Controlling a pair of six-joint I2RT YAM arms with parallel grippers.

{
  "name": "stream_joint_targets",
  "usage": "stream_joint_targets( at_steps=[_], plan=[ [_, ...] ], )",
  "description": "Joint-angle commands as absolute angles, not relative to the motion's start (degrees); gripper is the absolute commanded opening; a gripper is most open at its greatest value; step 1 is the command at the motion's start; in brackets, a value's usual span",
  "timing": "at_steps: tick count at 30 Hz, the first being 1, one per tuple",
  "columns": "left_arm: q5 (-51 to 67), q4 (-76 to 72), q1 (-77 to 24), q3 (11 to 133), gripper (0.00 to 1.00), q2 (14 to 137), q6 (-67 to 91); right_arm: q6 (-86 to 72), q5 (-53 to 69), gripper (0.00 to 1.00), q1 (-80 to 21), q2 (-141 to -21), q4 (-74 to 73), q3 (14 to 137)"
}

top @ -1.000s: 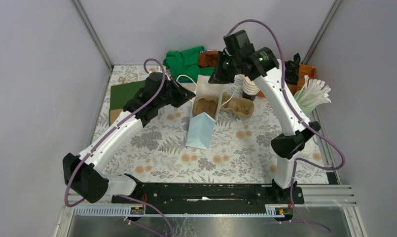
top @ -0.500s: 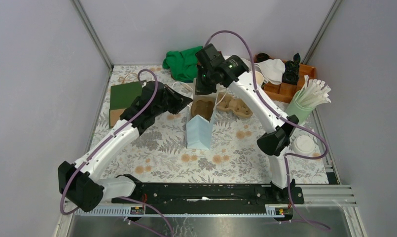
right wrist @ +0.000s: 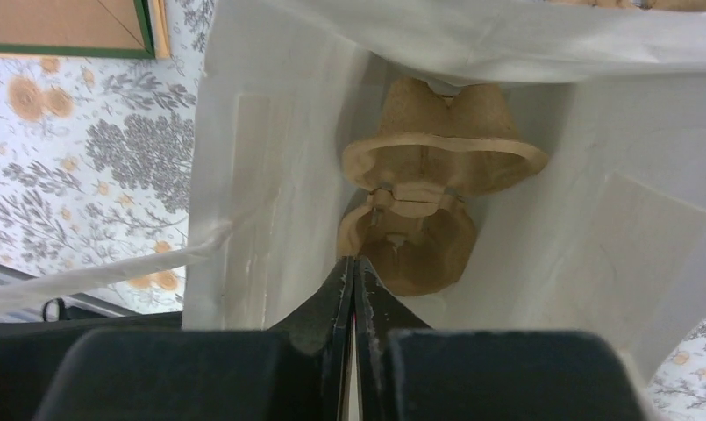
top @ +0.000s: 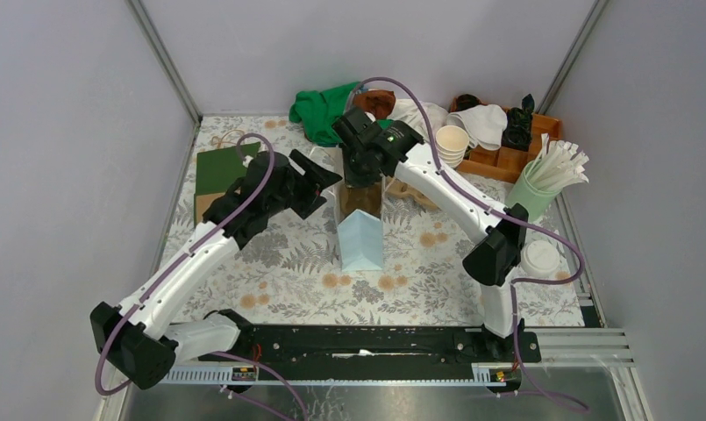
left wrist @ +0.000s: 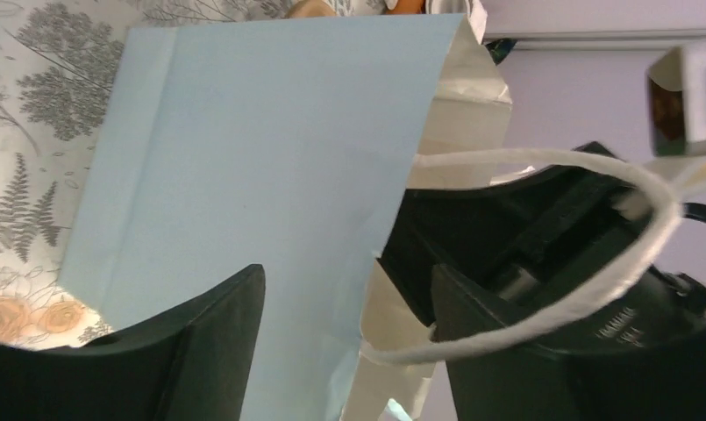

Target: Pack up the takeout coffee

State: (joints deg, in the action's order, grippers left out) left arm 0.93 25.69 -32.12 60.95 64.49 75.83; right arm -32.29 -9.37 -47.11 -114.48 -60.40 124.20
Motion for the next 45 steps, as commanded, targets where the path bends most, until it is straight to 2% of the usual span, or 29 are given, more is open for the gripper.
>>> stream_joint_targets(
  at_steps=[1, 2, 3, 7, 11, 13, 17, 19, 22, 29, 33, 41, 45],
  plan=[
    [-4.6, 37.0, -32.2, 71.1, 0.86, 62.6, 67.2, -26.2, -6.6, 0.06, -47.0, -109.9, -56.5, 120.7],
    [-5.9, 39.4, -32.3, 73.4, 0.94, 62.6, 65.4, -26.0, -6.2, 0.07, -46.9, -109.5, -56.1, 120.2],
    [-7.2, 41.6, -32.2, 75.7, 0.98, 62.6, 63.5, -25.8, -6.1, 0.07, -47.0, -109.2, -55.9, 119.9],
    [-5.4, 44.1, -30.0, 82.8, 0.99, 63.8, 55.7, -24.8, -6.1, 0.07, -47.0, -107.5, -53.9, 118.5],
    [7.5, 43.0, -22.7, 88.9, 0.98, 68.1, 49.3, -23.9, -4.5, 0.07, -47.0, -104.4, -50.7, 115.0],
    [14.3, 41.2, -18.4, 89.9, 0.94, 70.8, 47.3, -23.6, -4.3, 0.07, -47.0, -101.8, -48.0, 111.8],
    [24.4, 33.6, -14.0, 90.1, 0.75, 76.8, 44.3, -24.0, -5.6, 0.04, -46.8, -98.6, -45.1, 108.0],
    [28.0, 30.5, -13.8, 90.8, 0.69, 79.6, 42.1, -24.1, -6.1, 0.03, -46.7, -98.5, -45.4, 108.9],
    [31.7, 27.9, -13.8, 91.4, 0.69, 82.9, 37.1, -25.1, -7.1, 0.00, -46.6, -99.5, -47.5, 112.5],
    [35.0, 25.8, -13.8, 90.2, 0.70, 87.4, 29.3, -25.1, -11.3, 0.00, -46.6, -102.5, -52.9, 118.7],
    [34.5, 29.1, -13.9, 92.1, 0.67, 90.1, 27.1, -24.6, -11.4, 0.00, -46.6, -103.1, -53.4, 119.8],
    [32.6, 30.1, -17.9, 91.7, 0.66, 92.8, 25.7, -25.5, -13.1, 0.00, -46.6, -105.2, -55.6, 122.3],
    [29.7, 33.0, -19.5, 94.1, 0.61, 94.2, 24.2, -26.3, -13.3, 0.00, -46.5, -105.8, -55.8, 122.0]
  ],
)
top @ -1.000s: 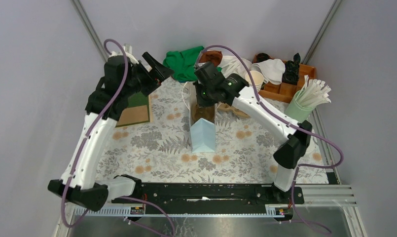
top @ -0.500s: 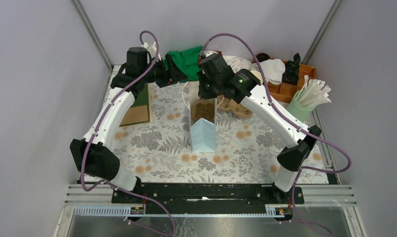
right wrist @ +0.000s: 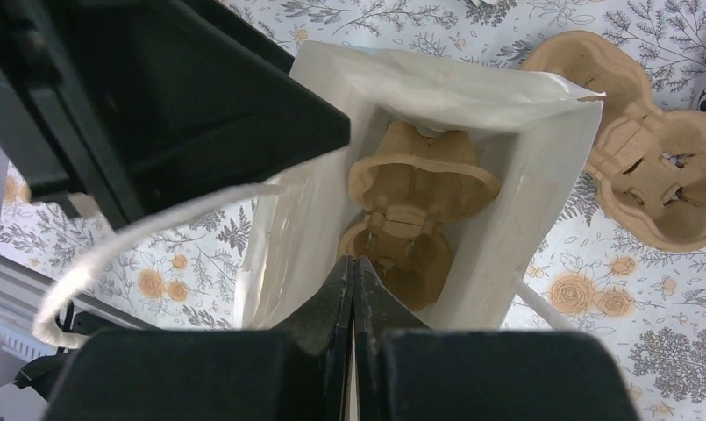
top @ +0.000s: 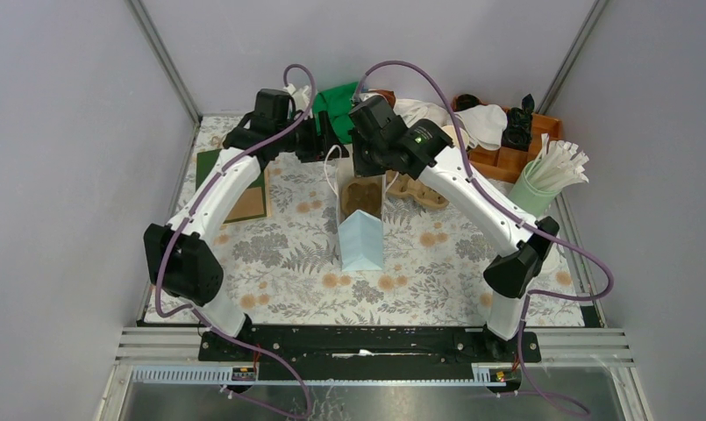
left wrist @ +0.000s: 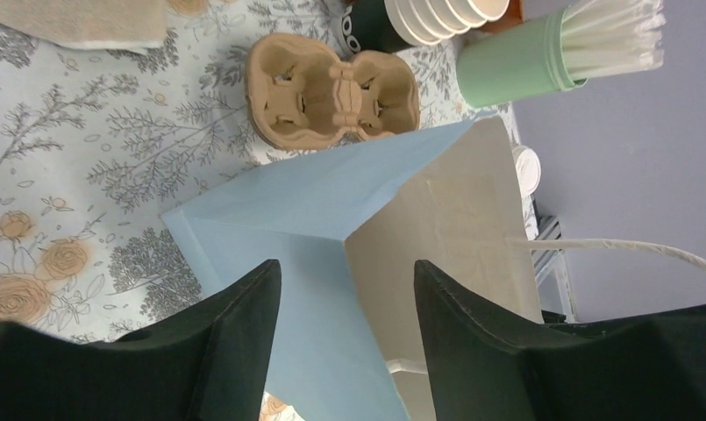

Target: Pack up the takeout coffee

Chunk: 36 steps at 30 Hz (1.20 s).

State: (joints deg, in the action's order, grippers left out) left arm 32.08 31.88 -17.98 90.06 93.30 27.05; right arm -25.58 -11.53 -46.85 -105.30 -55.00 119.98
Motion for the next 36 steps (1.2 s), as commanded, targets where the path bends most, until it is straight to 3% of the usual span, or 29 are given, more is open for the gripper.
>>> stream_joint_targets(
  at_steps=[1, 5, 9, 12, 24, 31, 36],
  plan=[
    [28.7, 34.2, -19.8, 94.9, 0.59, 94.6, 23.5, -26.7, -13.3, 0.00, -46.6, -106.2, -55.9, 121.9],
    [22.5, 40.1, -20.4, 97.7, 0.39, 95.7, 21.6, -28.0, -12.9, 0.00, -46.5, -108.0, -56.8, 122.6],
    [19.1, 43.2, -20.4, 97.9, 0.12, 95.0, 23.0, -28.1, -11.8, 0.00, -46.5, -108.8, -56.6, 122.2],
    [19.4, 43.5, -20.4, 96.4, 0.00, 92.8, 26.8, -26.2, -8.4, 0.00, -46.6, -108.8, -55.5, 121.1],
    [17.4, 42.2, -20.6, 83.6, 0.00, 80.0, 47.7, -21.9, -5.0, 0.11, -46.7, -108.8, -57.0, 119.1],
    [11.6, 43.6, -21.0, 84.3, 0.00, 76.1, 52.0, -19.4, -5.4, 0.27, -46.7, -109.0, -61.5, 126.3],
    [5.2, 43.0, -22.6, 83.9, 0.00, 75.5, 53.0, -19.5, -1.7, 0.28, -46.7, -110.4, -61.0, 130.6]
  ],
)
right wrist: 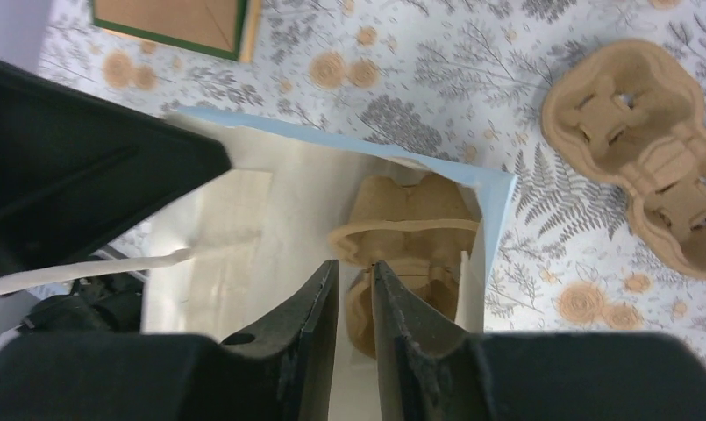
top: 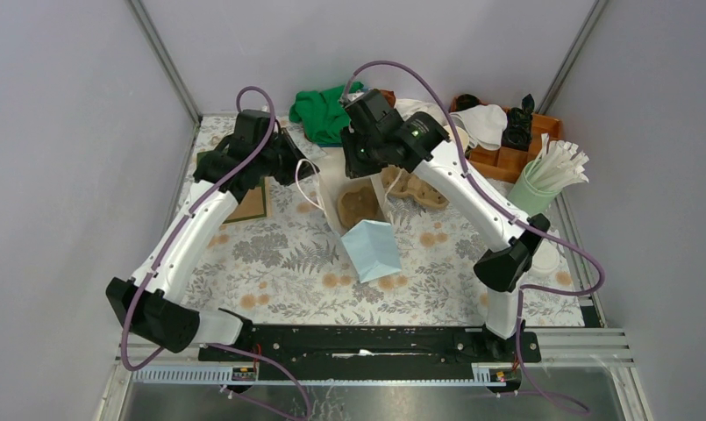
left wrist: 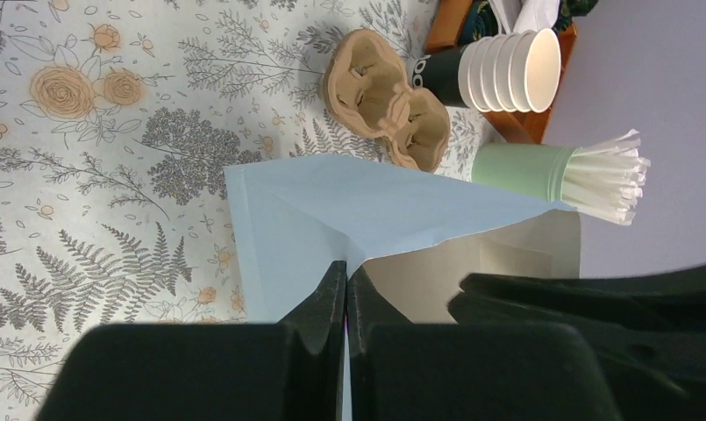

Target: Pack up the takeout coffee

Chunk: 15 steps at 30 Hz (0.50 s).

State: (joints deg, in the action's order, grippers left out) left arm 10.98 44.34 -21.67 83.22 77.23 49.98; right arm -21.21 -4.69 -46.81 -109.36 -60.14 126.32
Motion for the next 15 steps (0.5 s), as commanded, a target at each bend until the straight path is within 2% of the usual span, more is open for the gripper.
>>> stream_joint_targets(
  at_steps=[1, 6, 7, 10, 14, 15],
  plan=[
    [4.5, 42.4, -22.9, 83.4, 0.00, 75.3, 54.1, -19.3, -1.8, 0.27, -47.0, -110.5, -60.6, 130.6],
    [-1.8, 40.5, -26.2, 82.4, 0.00, 75.6, 57.8, -18.4, -2.9, 0.26, -48.5, -112.5, -59.0, 130.8],
    [-2.7, 40.5, -27.0, 82.7, 0.03, 76.1, 58.0, -18.3, -3.2, 0.27, -48.5, -113.2, -59.0, 131.3],
    [-3.5, 40.4, -28.4, 83.3, 0.20, 77.2, 57.5, -17.7, -4.5, 0.28, -48.5, -114.5, -58.9, 133.5],
    [-5.1, 44.1, -28.5, 86.6, 0.55, 77.8, 52.5, -17.6, -5.5, 0.29, -48.4, -113.6, -59.2, 133.6],
    [-5.9, 45.5, -28.4, 88.1, 0.61, 77.8, 50.8, -17.7, -5.8, 0.29, -48.4, -113.0, -59.0, 132.8]
  ],
)
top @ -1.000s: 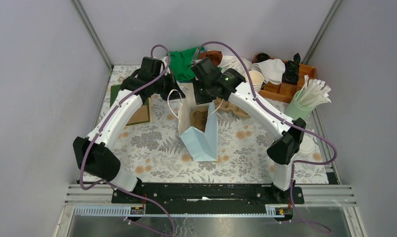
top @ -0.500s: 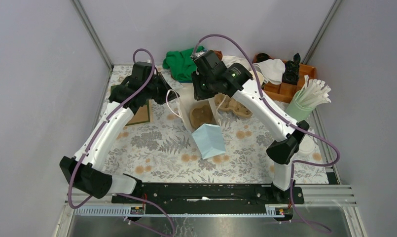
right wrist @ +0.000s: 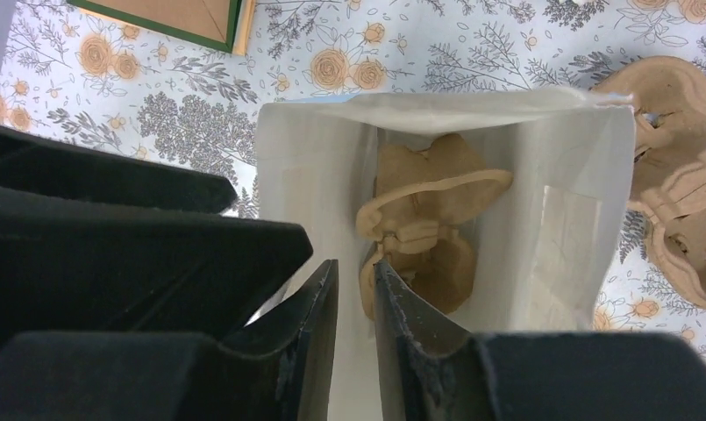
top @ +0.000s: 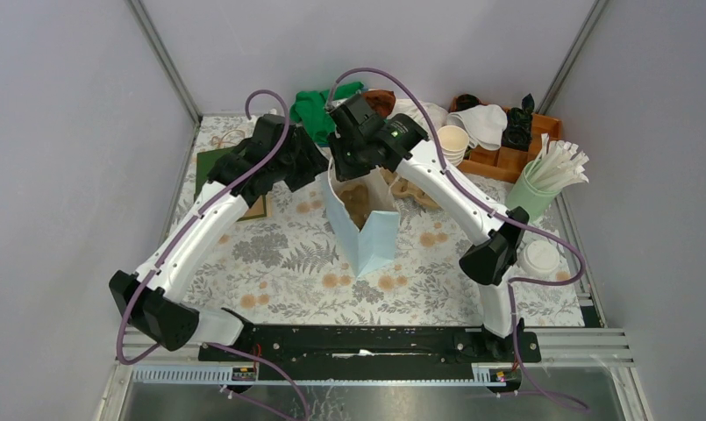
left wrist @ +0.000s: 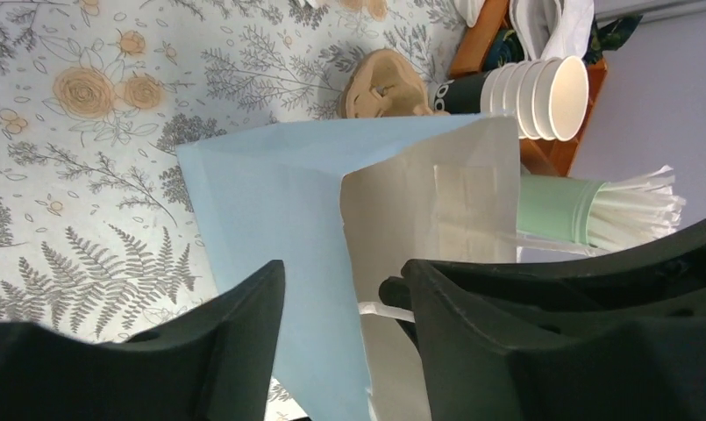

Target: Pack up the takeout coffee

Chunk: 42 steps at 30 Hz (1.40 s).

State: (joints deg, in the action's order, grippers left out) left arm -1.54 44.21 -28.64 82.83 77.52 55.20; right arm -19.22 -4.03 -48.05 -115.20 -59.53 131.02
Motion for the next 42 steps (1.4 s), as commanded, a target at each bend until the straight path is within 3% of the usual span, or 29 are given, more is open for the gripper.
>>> stream_joint_targets(
  at_steps=[1, 7, 11, 15, 22, 34, 36, 42],
  plan=[
    [-6.1, 45.9, -28.2, 88.9, 0.64, 77.8, 48.5, -17.8, -6.3, 0.28, -48.4, -112.0, -58.8, 131.8],
    [-0.7, 45.0, -24.0, 93.0, 0.70, 78.8, 33.1, -17.6, -6.8, 0.26, -48.3, -105.3, -53.6, 122.3],
    [12.2, 37.9, -18.5, 92.2, 0.60, 79.8, 24.9, -18.4, -7.2, 0.21, -48.2, -102.7, -52.4, 117.6],
    [22.4, 28.6, -17.4, 89.7, 0.55, 81.9, 17.0, -19.6, -4.9, 0.00, -46.8, -100.1, -49.9, 113.1],
    [33.4, 24.0, -17.4, 89.9, 0.59, 86.5, 7.1, -18.5, -4.3, 0.00, -46.7, -99.1, -50.1, 111.5],
    [38.4, 25.3, -18.0, 92.0, 0.60, 93.4, 1.4, -18.4, -3.9, 0.00, -46.7, -100.3, -49.0, 109.5],
    [38.1, 26.1, -18.3, 92.4, 0.54, 93.9, 0.9, -17.7, -4.2, 0.00, -46.8, -100.6, -47.6, 108.5],
    [36.2, 29.9, -19.9, 94.3, 0.18, 93.9, -1.9, -14.3, -4.1, 0.00, -46.8, -101.9, -45.9, 105.9]
  ],
)
